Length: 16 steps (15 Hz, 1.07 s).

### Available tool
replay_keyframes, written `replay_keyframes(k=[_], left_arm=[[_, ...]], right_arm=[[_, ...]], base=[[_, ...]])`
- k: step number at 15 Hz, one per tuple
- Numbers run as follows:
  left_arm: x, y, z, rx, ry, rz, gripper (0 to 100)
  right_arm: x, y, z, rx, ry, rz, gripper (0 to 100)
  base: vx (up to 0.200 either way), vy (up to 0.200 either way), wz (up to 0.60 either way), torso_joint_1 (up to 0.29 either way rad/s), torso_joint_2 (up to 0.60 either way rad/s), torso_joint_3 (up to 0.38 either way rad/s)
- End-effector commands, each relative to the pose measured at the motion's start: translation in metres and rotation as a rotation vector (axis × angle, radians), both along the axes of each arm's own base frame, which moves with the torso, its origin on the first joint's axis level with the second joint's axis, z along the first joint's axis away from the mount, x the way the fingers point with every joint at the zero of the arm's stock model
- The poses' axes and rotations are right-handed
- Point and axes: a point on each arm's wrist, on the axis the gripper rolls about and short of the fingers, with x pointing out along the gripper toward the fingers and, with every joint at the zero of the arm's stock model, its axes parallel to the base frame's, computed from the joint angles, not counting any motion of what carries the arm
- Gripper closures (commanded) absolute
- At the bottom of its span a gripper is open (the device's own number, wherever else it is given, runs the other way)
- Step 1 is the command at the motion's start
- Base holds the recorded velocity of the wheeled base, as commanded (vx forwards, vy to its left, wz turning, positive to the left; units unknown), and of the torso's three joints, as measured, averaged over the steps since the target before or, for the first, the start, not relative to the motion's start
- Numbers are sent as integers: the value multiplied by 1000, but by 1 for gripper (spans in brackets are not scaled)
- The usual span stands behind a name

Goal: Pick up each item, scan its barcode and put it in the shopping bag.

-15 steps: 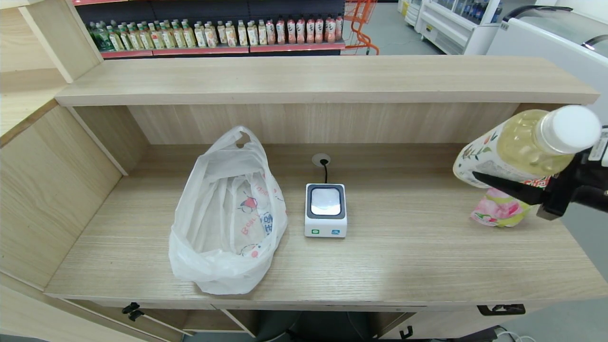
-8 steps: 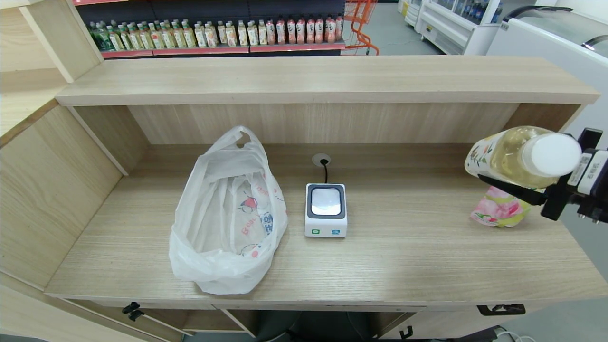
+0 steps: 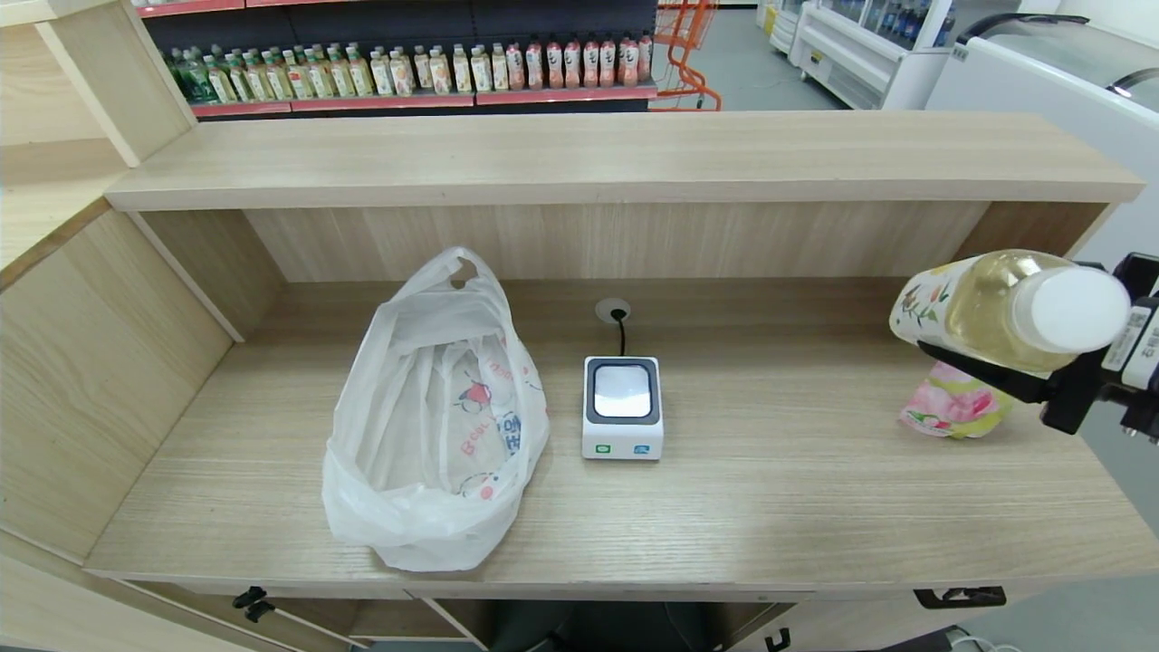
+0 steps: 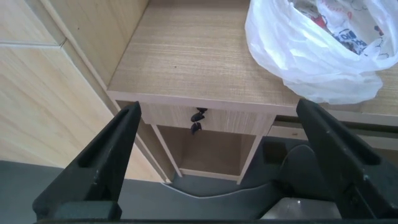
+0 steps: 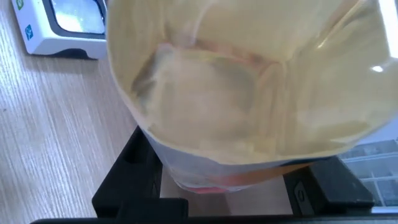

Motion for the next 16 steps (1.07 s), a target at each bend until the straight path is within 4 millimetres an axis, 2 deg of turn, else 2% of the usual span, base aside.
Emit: replay_keyframes(k=[1,7,12,13,16], left_arm=[[0,0,0,-1,2,0,0],[0,0,0,1,2,0,0],[0,0,0,-1,2,0,0],[0,0,0,-1,0,1,0],[0,0,0,-1,2,0,0]], right_arm=[[2,1,-2,3,14,13,100],[25,3,-16,7,89,71,100],[70,5,-49,27,227,154,100],[75,5,-51,29,235,161,100],[101,17,-75,34,309,243,100]], base=[[0,200,0,2,7,2],[0,200,0,6,6,0],[0,0,0,0,0,0],[0,0,0,0,0,0],[0,0,0,0,0,0]])
